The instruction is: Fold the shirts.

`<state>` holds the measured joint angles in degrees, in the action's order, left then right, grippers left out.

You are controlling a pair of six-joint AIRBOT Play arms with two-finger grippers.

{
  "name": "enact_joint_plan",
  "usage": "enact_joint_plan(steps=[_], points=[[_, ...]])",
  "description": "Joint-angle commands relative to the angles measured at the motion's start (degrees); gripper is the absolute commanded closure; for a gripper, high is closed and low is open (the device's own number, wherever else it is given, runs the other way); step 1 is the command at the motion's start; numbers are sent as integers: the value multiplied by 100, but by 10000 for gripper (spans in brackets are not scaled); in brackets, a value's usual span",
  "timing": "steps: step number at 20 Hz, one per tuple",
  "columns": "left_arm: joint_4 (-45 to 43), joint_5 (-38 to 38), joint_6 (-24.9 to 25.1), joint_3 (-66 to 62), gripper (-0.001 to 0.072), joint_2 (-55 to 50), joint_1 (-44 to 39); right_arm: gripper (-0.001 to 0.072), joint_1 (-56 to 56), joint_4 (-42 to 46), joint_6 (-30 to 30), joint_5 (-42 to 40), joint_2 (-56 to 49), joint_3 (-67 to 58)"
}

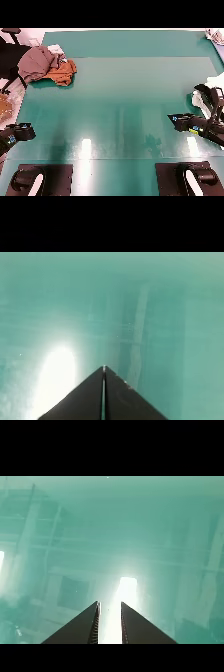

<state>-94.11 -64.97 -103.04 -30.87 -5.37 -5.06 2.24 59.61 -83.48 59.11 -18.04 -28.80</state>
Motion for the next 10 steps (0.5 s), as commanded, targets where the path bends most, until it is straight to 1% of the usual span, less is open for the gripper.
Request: enact_joint_plan(steps=[1,5,10], points=[[-2,2,2,4,680,2,-2,550,-2,-11,-7,4,-4,-4],[-2,0,0,2,681,2,-2,550,-2,-11,-9,24,-4,-4],[-2,0,2,4,681,2,-2,550,-2,-9,-7,352,-4,-4]])
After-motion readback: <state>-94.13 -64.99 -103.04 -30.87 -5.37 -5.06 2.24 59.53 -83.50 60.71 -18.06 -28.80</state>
